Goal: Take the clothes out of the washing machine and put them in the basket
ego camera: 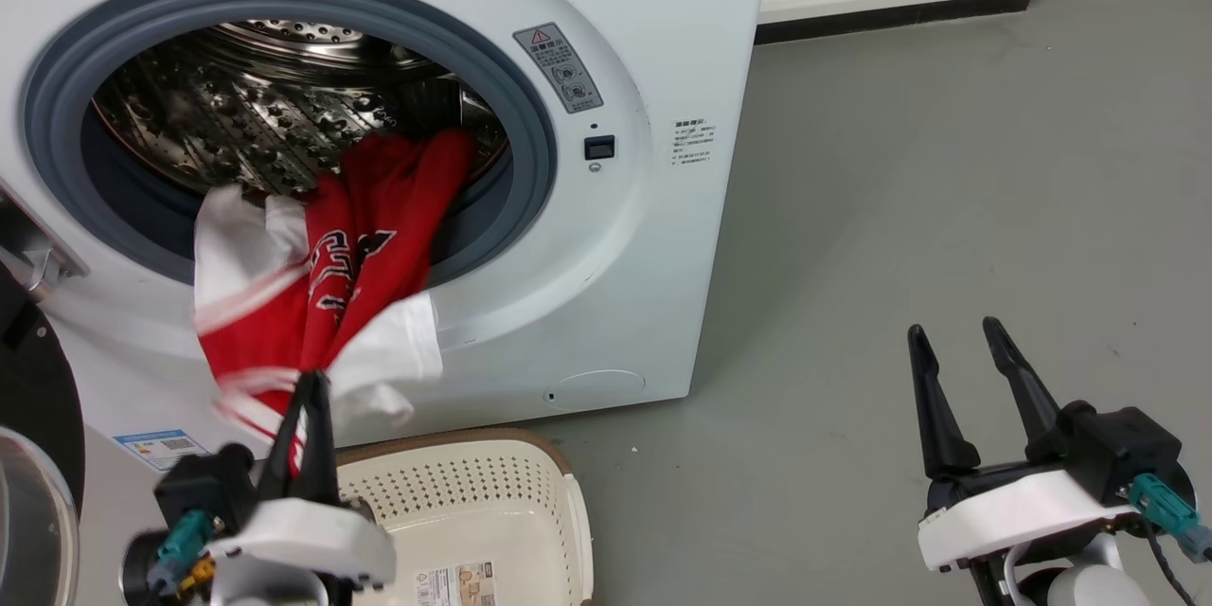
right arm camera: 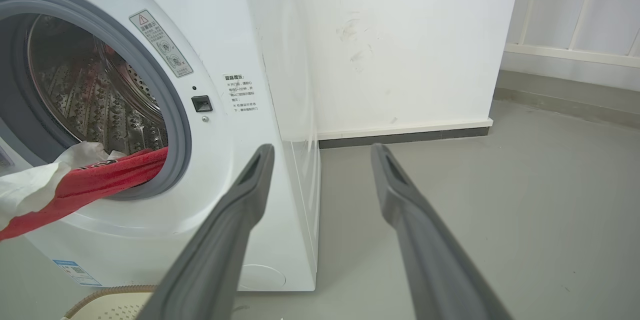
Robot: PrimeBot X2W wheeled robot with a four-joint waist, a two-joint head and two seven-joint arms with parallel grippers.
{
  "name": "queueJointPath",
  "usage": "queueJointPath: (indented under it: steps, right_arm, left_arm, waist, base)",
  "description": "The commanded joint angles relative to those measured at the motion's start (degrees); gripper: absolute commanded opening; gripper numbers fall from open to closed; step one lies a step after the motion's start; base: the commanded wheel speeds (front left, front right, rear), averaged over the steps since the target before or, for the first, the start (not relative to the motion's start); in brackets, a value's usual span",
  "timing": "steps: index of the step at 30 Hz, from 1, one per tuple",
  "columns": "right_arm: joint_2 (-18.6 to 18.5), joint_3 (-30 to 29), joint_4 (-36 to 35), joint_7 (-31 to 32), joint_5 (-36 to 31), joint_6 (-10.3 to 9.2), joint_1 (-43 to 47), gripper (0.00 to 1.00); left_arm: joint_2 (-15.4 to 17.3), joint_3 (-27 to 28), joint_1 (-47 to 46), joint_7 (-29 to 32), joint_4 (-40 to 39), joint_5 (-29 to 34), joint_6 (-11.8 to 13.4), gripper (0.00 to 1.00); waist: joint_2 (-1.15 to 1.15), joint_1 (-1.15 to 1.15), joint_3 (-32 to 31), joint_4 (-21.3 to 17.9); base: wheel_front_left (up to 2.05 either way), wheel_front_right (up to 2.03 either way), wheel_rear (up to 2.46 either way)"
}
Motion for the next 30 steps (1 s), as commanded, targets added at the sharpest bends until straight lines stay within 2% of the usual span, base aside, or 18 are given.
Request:
queueJointPath:
  steps: [1, 8, 16, 23, 30]
  right_arm:
    - [0.01, -0.08, -0.57, 0.25, -0.19, -0.02, 0.78, 1.00]
    - [0.01, -0.07, -1.56, 1.28, -0.34, -0.02, 1.93, 1.00]
    - [0.01, 0.31, -2.60, 2.06, -0.11, -0.02, 1.39, 1.00]
    - [0.01, 0.55, -3.06, 1.58, 0.24, -0.02, -0.51, 1.00]
    - [0.02, 0.45, -3.47, 0.96, 0.66, -0.02, -2.84, 1.00]
  left_arm:
    - [-0.67, -0.31, 2.00, 0.35, -0.19, -0.51, 0.36, 0.00]
    - [-3.21, -3.11, 9.01, 1.38, 1.58, -2.46, -0.16, 0.00]
    - [-6.36, -5.16, 12.54, 1.74, 8.76, -4.79, -1.66, 0.00]
    - [-8.11, -4.93, 10.12, 0.91, 18.73, -7.24, -4.55, 0.00]
    - [-8.03, -3.83, 4.14, -0.15, 28.90, -8.38, -7.70, 0.00]
  waist:
    - [0.00, 0.01, -0.13, 0.28]
    - [0.00, 0.01, -0.66, 0.89]
    - [0.00, 0.01, 0.71, 0.86]
    - [0.00, 0.01, 5.15, -0.32]
    - [0.00, 0.01, 11.21, -1.06]
  base:
    - [0.00, 0.00, 0.00]
    - [0.00, 0.00, 0.00]
    - [0.00, 0.00, 0.00]
    - [0.00, 0.00, 0.00]
    - [0.00, 0.00, 0.00]
